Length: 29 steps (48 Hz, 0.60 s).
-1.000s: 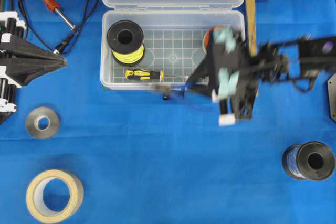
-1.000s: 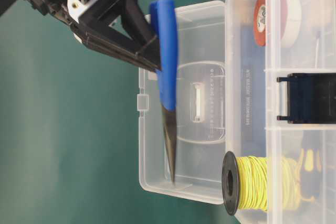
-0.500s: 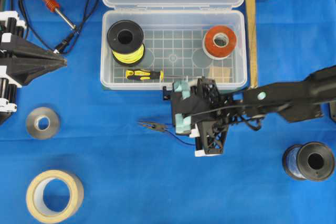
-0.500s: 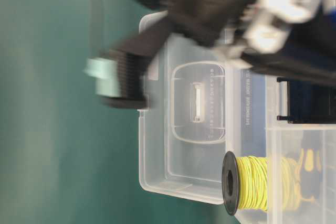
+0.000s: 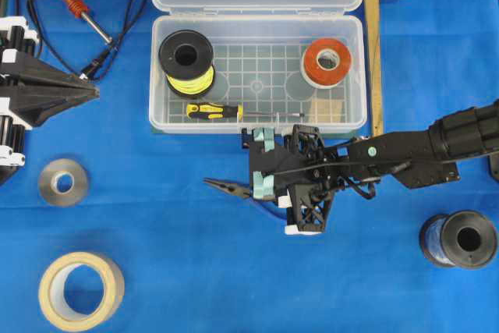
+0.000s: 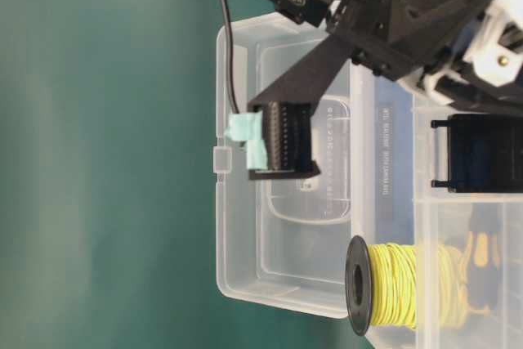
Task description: Pick the nipper from the toolbox among several items.
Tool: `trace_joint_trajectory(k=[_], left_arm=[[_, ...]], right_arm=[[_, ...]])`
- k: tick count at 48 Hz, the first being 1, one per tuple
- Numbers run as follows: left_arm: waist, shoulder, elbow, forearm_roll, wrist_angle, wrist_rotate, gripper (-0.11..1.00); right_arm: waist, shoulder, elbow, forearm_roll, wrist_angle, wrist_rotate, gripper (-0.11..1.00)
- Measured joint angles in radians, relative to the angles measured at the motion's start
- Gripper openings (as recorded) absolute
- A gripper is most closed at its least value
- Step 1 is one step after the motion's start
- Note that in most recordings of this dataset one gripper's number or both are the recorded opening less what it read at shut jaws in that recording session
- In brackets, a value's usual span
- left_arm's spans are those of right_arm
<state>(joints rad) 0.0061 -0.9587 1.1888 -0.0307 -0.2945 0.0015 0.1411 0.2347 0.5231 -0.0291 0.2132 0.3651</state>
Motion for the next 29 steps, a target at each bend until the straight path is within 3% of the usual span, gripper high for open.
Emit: trace_joint_trajectory(k=[5,8,14,19,29], left_arm=[[0.0,0.0,-0.002,0.002,-0.002,-0.002,0.0],[0.0,0.0,-0.002,0.0,-0.002,0.0,0.0],[0.0,-0.003,-0.002,0.0,0.0,0.0,0.0],[-0.002,-0.005,-0.002,0.0,0.0,0.0,0.0],[0.0,-0.003,0.0,0.0,0.0,0.0,0.0]], right_arm=[[-0.002,-0.04,-0.005,-0.002,0.048,-0.006,0.71],[-0.003,-0.092,-0.005,-0.012,0.083,-0.008,0.83],[-0.009,-0.227,0.002,-0.052,0.149,-0.009,0.75],[-0.009,-0.362,0.029,-0.104,0.187,-0.006,0.76],[-0.014,-0.62,0.16,-0.176,0.196,0.005,0.76]])
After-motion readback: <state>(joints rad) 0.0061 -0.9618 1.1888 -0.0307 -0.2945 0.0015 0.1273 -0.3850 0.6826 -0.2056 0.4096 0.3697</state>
